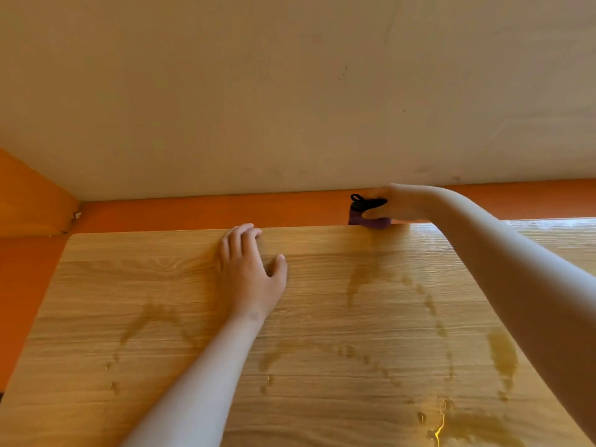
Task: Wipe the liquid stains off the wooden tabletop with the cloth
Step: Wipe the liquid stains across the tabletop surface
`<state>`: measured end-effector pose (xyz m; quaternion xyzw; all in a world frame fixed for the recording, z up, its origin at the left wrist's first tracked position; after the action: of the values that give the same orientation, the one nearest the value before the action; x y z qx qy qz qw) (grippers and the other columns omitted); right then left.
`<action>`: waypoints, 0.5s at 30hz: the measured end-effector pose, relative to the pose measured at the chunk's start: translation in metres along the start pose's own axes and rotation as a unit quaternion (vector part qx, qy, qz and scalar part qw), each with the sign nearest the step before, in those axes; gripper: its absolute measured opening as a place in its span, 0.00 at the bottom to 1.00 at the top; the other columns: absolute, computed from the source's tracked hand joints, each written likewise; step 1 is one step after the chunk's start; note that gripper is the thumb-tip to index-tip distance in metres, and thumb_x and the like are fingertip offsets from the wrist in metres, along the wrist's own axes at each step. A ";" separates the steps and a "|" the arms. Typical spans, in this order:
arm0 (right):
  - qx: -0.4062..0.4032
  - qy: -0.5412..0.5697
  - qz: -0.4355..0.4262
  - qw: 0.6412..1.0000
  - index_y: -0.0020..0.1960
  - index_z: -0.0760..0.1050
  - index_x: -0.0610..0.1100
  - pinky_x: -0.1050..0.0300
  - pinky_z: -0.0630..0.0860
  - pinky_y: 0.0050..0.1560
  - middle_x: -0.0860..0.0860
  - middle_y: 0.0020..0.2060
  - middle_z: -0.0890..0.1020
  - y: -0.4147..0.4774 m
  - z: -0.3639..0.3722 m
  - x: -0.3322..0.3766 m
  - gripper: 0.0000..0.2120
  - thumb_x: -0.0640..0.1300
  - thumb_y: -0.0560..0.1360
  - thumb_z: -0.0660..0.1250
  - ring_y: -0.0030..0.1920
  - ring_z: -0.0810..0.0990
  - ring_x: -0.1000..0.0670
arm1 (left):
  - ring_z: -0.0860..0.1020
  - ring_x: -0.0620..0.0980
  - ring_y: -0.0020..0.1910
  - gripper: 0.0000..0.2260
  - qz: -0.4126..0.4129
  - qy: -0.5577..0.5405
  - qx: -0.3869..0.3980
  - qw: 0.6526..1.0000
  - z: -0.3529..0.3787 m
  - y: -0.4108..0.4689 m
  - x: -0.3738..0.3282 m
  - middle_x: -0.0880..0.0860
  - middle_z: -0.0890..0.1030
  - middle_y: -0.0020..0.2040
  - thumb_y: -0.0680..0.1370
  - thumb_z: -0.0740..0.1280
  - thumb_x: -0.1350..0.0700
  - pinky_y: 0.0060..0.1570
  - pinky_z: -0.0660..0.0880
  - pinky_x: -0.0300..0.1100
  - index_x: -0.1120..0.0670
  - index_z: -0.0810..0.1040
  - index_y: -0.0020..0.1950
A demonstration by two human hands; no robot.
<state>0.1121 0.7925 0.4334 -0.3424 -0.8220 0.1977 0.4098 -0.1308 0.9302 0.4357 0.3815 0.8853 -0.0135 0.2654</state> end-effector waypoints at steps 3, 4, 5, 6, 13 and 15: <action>0.002 -0.009 -0.048 0.999 0.47 0.75 0.51 0.53 0.72 0.47 0.49 0.44 0.80 0.015 0.021 0.041 0.01 0.46 0.77 0.65 0.45 0.77 0.47 | 0.67 0.52 0.66 0.22 -0.001 0.004 0.002 1.000 -0.001 0.000 -0.003 0.51 0.73 0.65 0.72 0.61 0.44 0.65 0.64 0.48 0.55 0.73 0.61; 0.007 -0.022 -0.064 0.998 0.48 0.75 0.51 0.53 0.72 0.47 0.50 0.44 0.80 0.022 0.029 0.058 0.02 0.47 0.77 0.64 0.45 0.77 0.48 | 0.66 0.52 0.66 0.22 -0.002 0.004 0.003 1.000 -0.001 0.001 -0.004 0.51 0.72 0.65 0.72 0.62 0.44 0.66 0.64 0.48 0.54 0.72 0.62; 0.013 -0.034 -0.080 0.996 0.51 0.75 0.50 0.52 0.73 0.48 0.50 0.45 0.80 0.030 0.038 0.075 0.04 0.47 0.77 0.64 0.46 0.77 0.47 | 0.66 0.51 0.67 0.22 -0.006 0.006 0.006 1.000 0.000 0.001 -0.004 0.51 0.72 0.65 0.72 0.62 0.45 0.66 0.64 0.48 0.54 0.72 0.62; 0.018 -0.039 -0.095 0.994 0.53 0.75 0.49 0.51 0.73 0.49 0.49 0.47 0.80 0.037 0.046 0.091 0.07 0.48 0.77 0.64 0.46 0.77 0.47 | 0.66 0.51 0.67 0.22 -0.009 0.010 0.007 1.000 0.000 0.002 -0.004 0.51 0.72 0.65 0.72 0.62 0.45 0.66 0.64 0.49 0.54 0.72 0.62; 0.017 0.006 -0.115 0.993 0.55 0.75 0.47 0.57 0.69 0.41 0.50 0.44 0.78 0.044 0.059 0.113 0.09 0.48 0.77 0.63 0.40 0.74 0.51 | 0.67 0.53 0.67 0.23 -0.006 0.025 0.006 1.000 0.002 0.004 -0.005 0.52 0.72 0.66 0.72 0.61 0.45 0.66 0.64 0.52 0.54 0.72 0.64; 0.004 0.014 -0.086 0.996 0.55 0.75 0.47 0.56 0.70 0.42 0.51 0.45 0.79 0.032 0.047 0.089 0.08 0.48 0.77 0.64 0.41 0.75 0.51 | 0.66 0.54 0.67 0.23 0.000 0.026 0.005 1.000 0.003 0.004 -0.005 0.52 0.72 0.66 0.72 0.62 0.46 0.66 0.63 0.52 0.54 0.72 0.64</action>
<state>0.0490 0.8770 0.4346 -0.2716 -0.8417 0.1600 0.4384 -0.1242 0.9292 0.4364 0.3827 0.8920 -0.0084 0.2405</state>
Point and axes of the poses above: each hand's wrist, its own y-axis towards the middle knuckle, its own z-axis out of the palm, x = y × z, the point moved 7 cm from there along y, towards the middle knuckle
